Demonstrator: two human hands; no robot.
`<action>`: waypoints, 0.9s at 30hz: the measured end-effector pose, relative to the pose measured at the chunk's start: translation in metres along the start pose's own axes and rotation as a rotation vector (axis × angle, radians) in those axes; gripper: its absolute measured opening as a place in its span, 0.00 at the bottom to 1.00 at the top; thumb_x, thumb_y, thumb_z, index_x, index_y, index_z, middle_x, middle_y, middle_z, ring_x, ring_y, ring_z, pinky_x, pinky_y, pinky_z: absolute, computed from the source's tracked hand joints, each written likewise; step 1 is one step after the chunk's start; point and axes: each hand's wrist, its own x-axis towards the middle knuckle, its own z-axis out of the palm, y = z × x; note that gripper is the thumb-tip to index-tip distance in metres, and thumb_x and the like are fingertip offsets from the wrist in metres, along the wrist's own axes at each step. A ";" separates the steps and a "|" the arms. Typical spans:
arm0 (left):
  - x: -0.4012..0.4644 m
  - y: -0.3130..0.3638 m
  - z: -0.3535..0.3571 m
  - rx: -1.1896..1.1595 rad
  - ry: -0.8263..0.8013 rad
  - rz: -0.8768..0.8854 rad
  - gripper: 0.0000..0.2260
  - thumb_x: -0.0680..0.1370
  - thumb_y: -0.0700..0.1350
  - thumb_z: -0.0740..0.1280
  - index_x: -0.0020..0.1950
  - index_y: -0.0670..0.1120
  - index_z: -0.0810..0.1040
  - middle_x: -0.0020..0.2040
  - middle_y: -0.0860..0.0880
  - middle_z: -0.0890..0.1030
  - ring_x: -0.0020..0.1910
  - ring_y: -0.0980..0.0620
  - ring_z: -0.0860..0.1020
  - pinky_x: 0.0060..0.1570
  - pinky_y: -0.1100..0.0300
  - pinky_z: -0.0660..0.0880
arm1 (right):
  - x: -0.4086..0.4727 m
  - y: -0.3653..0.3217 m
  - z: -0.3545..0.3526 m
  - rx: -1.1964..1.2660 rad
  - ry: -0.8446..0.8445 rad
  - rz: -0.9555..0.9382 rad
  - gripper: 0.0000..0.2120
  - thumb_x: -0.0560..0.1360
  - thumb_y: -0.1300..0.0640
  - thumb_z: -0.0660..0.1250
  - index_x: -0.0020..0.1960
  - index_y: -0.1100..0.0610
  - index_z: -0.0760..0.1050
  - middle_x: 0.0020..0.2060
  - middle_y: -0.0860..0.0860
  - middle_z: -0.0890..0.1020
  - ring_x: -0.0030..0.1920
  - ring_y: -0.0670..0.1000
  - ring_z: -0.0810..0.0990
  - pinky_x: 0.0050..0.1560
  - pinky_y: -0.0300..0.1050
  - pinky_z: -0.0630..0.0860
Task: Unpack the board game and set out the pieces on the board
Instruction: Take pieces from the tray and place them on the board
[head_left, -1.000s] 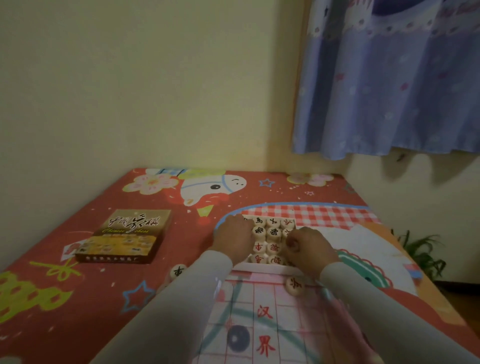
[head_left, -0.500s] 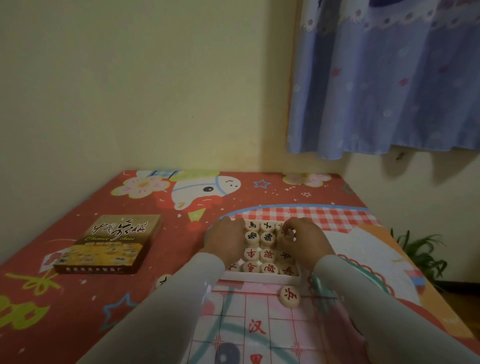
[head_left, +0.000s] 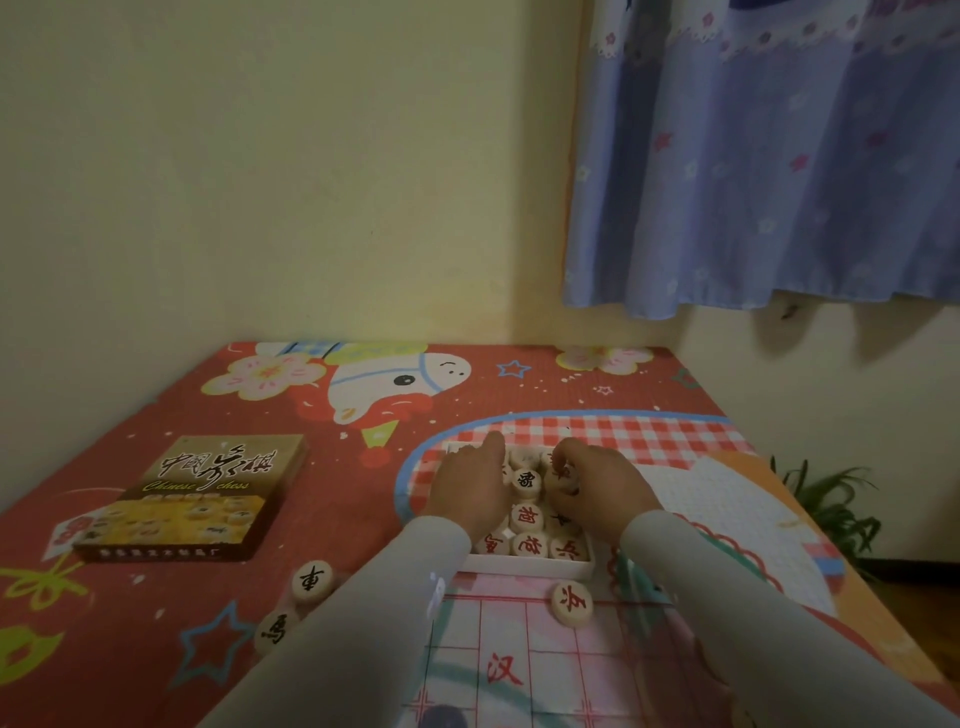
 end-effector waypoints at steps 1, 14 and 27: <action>0.000 -0.001 0.000 -0.006 -0.014 0.001 0.08 0.76 0.41 0.64 0.48 0.49 0.65 0.43 0.48 0.76 0.43 0.47 0.74 0.37 0.56 0.69 | 0.000 -0.001 0.000 -0.006 -0.005 0.000 0.09 0.74 0.53 0.66 0.54 0.52 0.71 0.46 0.52 0.79 0.46 0.52 0.76 0.45 0.48 0.77; -0.023 0.000 -0.012 -0.118 -0.134 0.008 0.10 0.75 0.45 0.67 0.47 0.52 0.65 0.39 0.53 0.75 0.38 0.53 0.74 0.30 0.62 0.66 | 0.001 -0.029 0.013 0.188 0.057 -0.003 0.09 0.73 0.50 0.67 0.51 0.50 0.71 0.45 0.50 0.79 0.43 0.51 0.77 0.46 0.48 0.78; -0.021 -0.001 -0.006 -0.050 -0.099 -0.029 0.13 0.74 0.47 0.68 0.49 0.53 0.64 0.49 0.48 0.80 0.48 0.46 0.78 0.38 0.56 0.70 | -0.003 -0.029 0.026 0.223 0.052 0.015 0.10 0.74 0.54 0.65 0.50 0.47 0.65 0.39 0.46 0.78 0.41 0.50 0.79 0.45 0.51 0.80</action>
